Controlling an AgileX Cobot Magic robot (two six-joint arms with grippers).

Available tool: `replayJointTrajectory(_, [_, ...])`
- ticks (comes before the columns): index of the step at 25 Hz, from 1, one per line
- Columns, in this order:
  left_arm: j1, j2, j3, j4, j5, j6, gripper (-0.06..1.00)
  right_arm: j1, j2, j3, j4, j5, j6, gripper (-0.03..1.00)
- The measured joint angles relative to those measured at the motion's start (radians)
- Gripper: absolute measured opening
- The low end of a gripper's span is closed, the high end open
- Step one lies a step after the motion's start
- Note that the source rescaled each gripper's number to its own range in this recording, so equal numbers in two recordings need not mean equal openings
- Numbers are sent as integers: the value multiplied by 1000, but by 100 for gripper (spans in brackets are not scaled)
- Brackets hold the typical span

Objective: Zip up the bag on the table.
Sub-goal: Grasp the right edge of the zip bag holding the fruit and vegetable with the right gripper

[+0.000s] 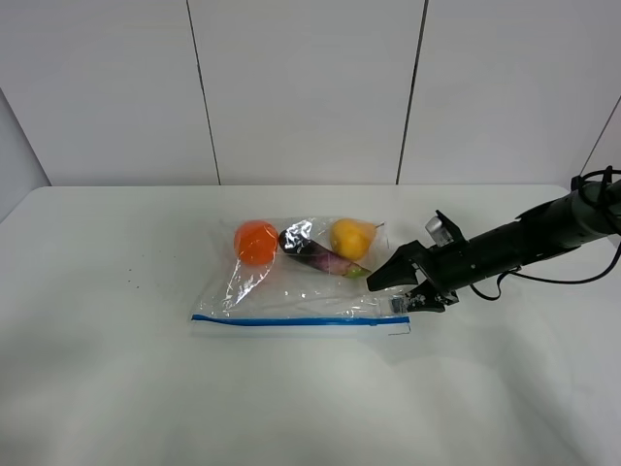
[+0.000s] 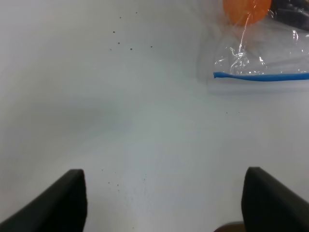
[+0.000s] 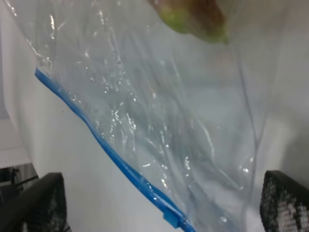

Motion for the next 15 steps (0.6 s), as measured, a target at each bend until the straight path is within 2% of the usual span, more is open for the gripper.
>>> replayJointTrajectory(8, [0,0,0,0,0,0,95,0,14,0,18,1,-10,88])
replayJointTrajectory(15, [0,0,0,0,0,0,95,15,20,0,22,1,-10,76])
